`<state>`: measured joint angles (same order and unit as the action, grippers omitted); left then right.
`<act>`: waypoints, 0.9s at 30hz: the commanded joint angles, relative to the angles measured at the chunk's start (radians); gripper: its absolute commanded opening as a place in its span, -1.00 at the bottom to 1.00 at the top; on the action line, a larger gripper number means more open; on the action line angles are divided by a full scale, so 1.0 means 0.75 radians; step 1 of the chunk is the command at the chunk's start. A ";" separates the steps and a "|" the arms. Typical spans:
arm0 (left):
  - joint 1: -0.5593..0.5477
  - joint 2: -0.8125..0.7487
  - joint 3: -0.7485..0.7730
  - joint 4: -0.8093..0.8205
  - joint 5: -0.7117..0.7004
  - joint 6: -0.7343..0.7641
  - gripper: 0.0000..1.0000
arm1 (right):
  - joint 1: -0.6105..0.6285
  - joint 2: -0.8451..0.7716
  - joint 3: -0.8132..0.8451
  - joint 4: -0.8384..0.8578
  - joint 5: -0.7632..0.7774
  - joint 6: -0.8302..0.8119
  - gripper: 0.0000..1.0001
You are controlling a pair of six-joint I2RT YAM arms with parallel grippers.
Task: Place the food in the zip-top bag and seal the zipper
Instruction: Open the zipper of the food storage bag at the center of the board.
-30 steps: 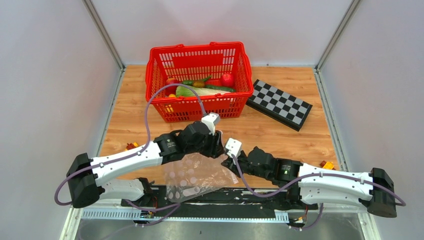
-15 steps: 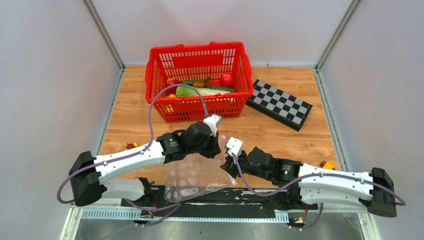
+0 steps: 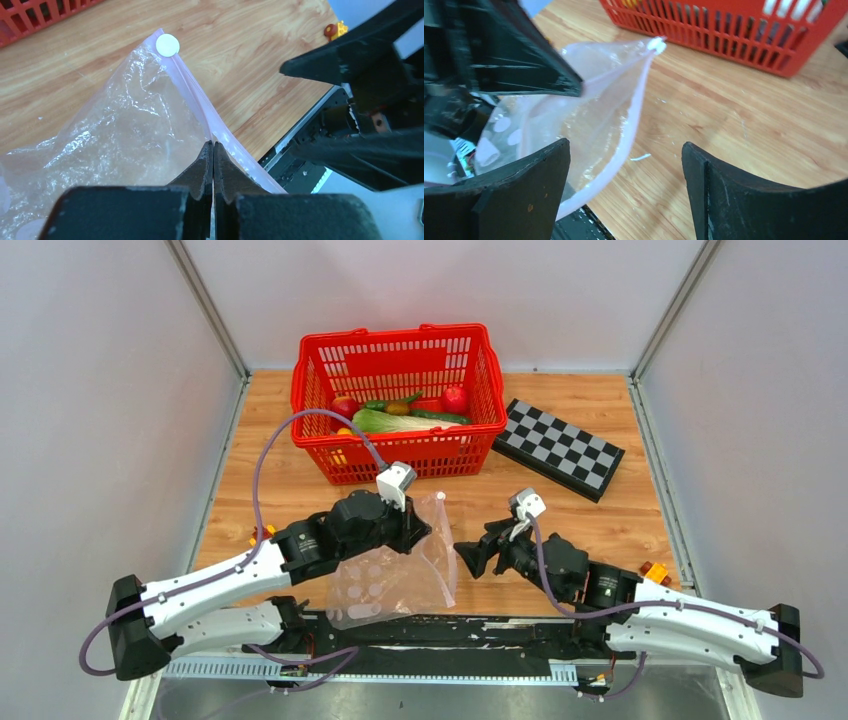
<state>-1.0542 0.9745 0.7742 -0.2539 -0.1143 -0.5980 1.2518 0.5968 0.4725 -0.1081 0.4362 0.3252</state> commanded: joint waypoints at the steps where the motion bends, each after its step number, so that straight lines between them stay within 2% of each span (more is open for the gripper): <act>1: -0.007 -0.064 -0.029 0.138 0.008 0.058 -1.00 | -0.099 0.055 0.059 -0.138 0.020 0.225 0.64; 3: -0.006 -0.082 -0.030 0.149 0.010 0.072 -1.00 | -0.177 0.096 0.052 -0.139 -0.069 0.308 0.62; 5: -0.006 -0.096 -0.025 0.145 0.008 0.089 -1.00 | -0.261 0.133 0.019 -0.052 -0.289 0.342 0.57; 8: -0.006 -0.095 -0.011 0.125 0.010 0.099 -1.00 | -0.314 0.180 0.001 0.094 -0.456 0.379 0.50; 16: -0.006 -0.113 -0.027 0.137 0.026 0.089 -1.00 | -0.315 0.344 0.071 0.167 -0.534 0.334 0.37; 19: -0.006 -0.124 -0.025 0.146 0.036 0.088 -1.00 | -0.316 0.403 0.066 0.181 -0.500 0.371 0.09; 21: -0.006 -0.131 -0.023 0.142 0.048 0.092 -1.00 | -0.317 0.417 0.049 0.248 -0.522 0.383 -0.02; 22: -0.007 -0.139 -0.026 0.137 0.052 0.091 -1.00 | -0.317 0.426 0.033 0.339 -0.585 0.388 -0.30; 24: -0.006 -0.142 -0.027 0.127 0.035 0.087 -1.00 | -0.317 0.428 0.037 0.384 -0.620 0.385 -0.79; 25: -0.006 -0.140 -0.025 0.113 0.021 0.087 -0.96 | -0.319 0.427 0.046 0.383 -0.619 0.376 -0.95; 27: -0.007 -0.133 -0.009 0.059 -0.016 0.086 -0.54 | -0.318 0.419 0.070 0.343 -0.592 0.354 -1.00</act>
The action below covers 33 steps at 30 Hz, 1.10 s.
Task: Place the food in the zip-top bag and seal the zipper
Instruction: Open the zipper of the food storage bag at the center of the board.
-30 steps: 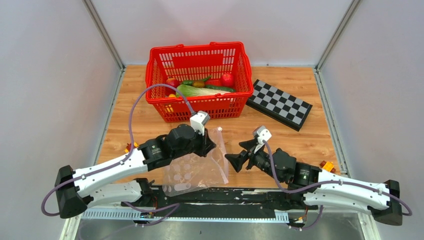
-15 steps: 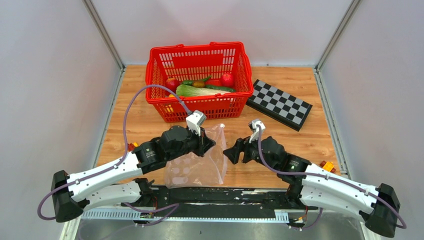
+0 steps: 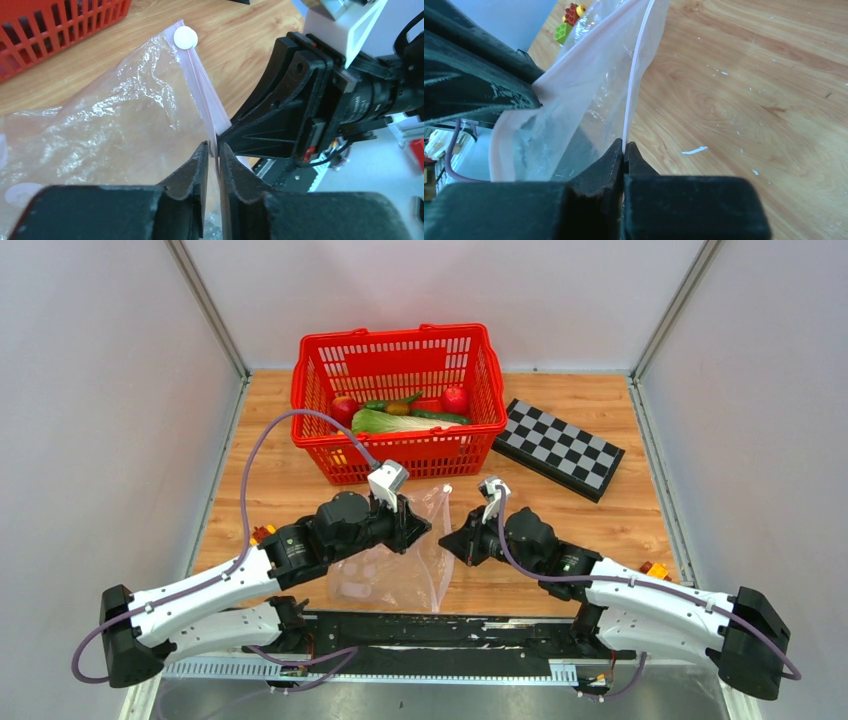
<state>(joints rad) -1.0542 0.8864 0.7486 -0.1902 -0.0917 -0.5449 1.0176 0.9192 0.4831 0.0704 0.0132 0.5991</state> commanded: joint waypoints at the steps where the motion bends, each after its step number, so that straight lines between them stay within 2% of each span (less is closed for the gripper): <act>1: -0.007 -0.007 0.038 -0.053 -0.057 0.019 -0.39 | -0.005 -0.015 0.071 0.079 -0.021 -0.021 -1.00; 2: -0.006 0.006 0.054 -0.083 -0.064 0.024 -0.16 | -0.005 -0.018 0.089 0.064 0.003 -0.028 -1.00; 3: -0.006 0.020 0.073 -0.111 -0.064 0.030 -0.02 | -0.005 -0.020 0.099 0.055 0.027 -0.030 -1.00; 7: -0.010 0.104 0.179 -0.239 -0.042 0.047 0.30 | -0.005 0.001 0.152 -0.010 0.069 -0.011 -1.00; 11: -0.059 0.137 0.299 -0.356 -0.111 0.084 0.45 | -0.003 0.046 0.207 -0.088 0.143 0.038 -1.00; 14: -0.089 0.199 0.378 -0.499 -0.183 0.094 0.45 | -0.004 0.059 0.201 -0.058 0.134 0.074 -1.00; 17: -0.108 0.249 0.417 -0.608 -0.274 0.088 0.30 | -0.003 0.059 0.197 -0.028 0.125 0.093 -1.00; 21: -0.111 0.256 0.407 -0.639 -0.319 0.082 0.11 | -0.003 0.047 0.210 -0.040 0.116 0.075 -1.00; 25: -0.112 0.305 0.398 -0.652 -0.313 0.088 0.07 | -0.003 0.029 0.217 -0.044 0.081 0.042 -1.00; 29: -0.112 0.296 0.364 -0.613 -0.303 0.074 -0.26 | -0.003 0.025 0.229 -0.156 0.134 0.034 -1.00; 33: -0.113 0.225 0.325 -0.549 -0.290 0.065 -0.77 | -0.005 0.034 0.239 -0.302 0.211 0.008 -1.00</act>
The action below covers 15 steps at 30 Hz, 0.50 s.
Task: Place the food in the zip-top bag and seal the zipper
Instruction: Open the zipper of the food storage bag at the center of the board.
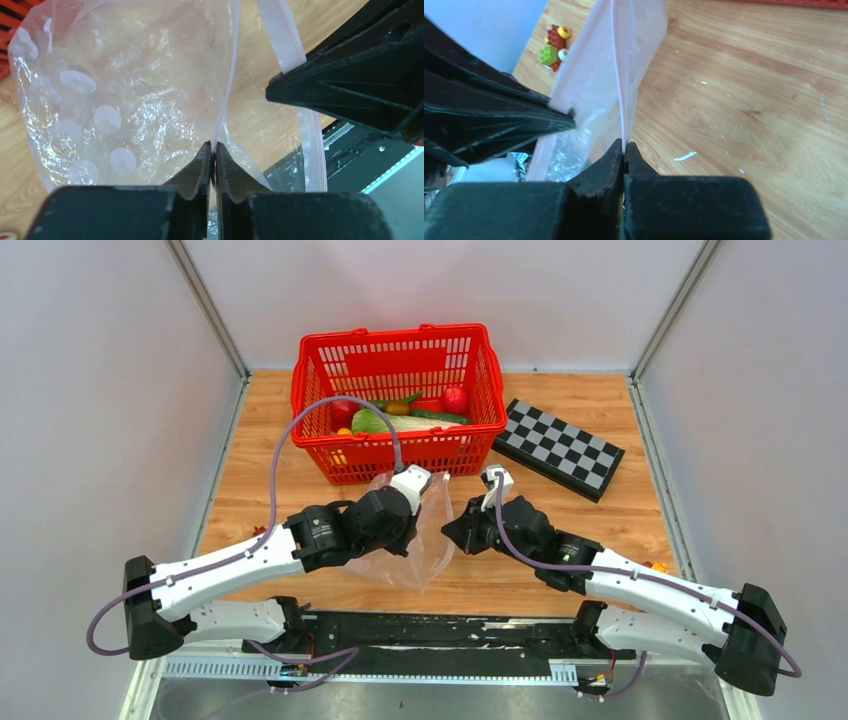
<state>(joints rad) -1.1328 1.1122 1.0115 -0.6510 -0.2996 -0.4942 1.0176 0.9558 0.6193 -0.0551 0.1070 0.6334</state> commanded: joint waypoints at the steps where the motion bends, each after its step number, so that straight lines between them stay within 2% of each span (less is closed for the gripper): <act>1: -0.007 -0.089 -0.032 0.067 -0.020 -0.010 -0.86 | -0.005 -0.016 0.060 -0.166 0.100 -0.044 -1.00; 3: -0.007 -0.119 -0.037 0.077 -0.033 -0.022 -1.00 | -0.006 -0.019 0.062 -0.232 0.138 -0.053 -1.00; 8: -0.007 -0.191 -0.037 0.143 -0.009 -0.049 -1.00 | -0.005 -0.060 0.064 -0.270 0.122 -0.104 -1.00; 13: -0.008 -0.201 -0.005 0.121 0.002 -0.070 -1.00 | -0.005 -0.064 0.098 -0.265 0.076 -0.144 -1.00; 15: -0.008 -0.194 -0.013 0.124 0.005 -0.072 -0.89 | -0.005 -0.060 0.108 -0.244 0.048 -0.147 -1.00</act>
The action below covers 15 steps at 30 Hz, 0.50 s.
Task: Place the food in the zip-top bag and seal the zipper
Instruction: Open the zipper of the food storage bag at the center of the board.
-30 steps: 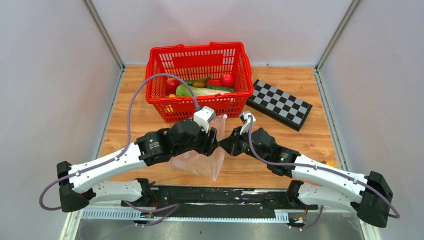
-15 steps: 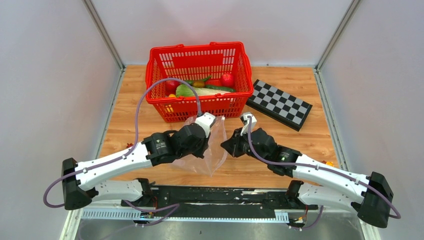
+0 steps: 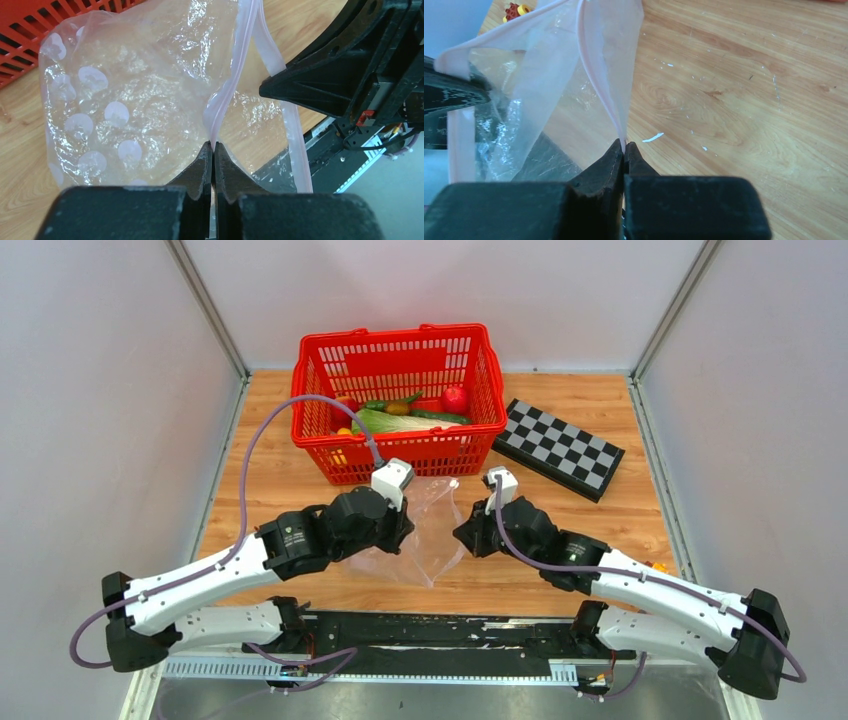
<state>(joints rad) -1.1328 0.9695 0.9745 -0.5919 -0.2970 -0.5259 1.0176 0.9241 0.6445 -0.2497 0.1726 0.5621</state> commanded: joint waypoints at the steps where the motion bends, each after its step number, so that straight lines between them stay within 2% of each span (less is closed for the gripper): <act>1: -0.006 0.005 0.033 0.046 0.006 -0.030 -0.77 | -0.005 -0.018 0.077 0.035 -0.059 -0.048 -1.00; 5: -0.008 0.078 0.034 0.035 0.028 -0.033 -0.34 | -0.005 -0.004 0.085 0.125 -0.164 -0.014 -1.00; 10: -0.007 0.142 0.040 0.026 0.032 -0.045 -0.29 | -0.003 0.016 0.088 0.165 -0.205 0.013 -1.00; 13: -0.007 0.150 0.045 0.010 0.015 -0.033 -0.36 | -0.005 0.019 0.081 0.161 -0.191 0.013 -1.00; 15: -0.007 0.134 0.043 0.003 -0.001 -0.031 -0.78 | -0.005 0.021 0.072 0.158 -0.180 0.005 -1.00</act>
<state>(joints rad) -1.1328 1.0904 0.9749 -0.5892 -0.2752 -0.5449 1.0176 0.9371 0.6640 -0.1806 0.0433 0.5598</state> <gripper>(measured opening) 0.243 0.015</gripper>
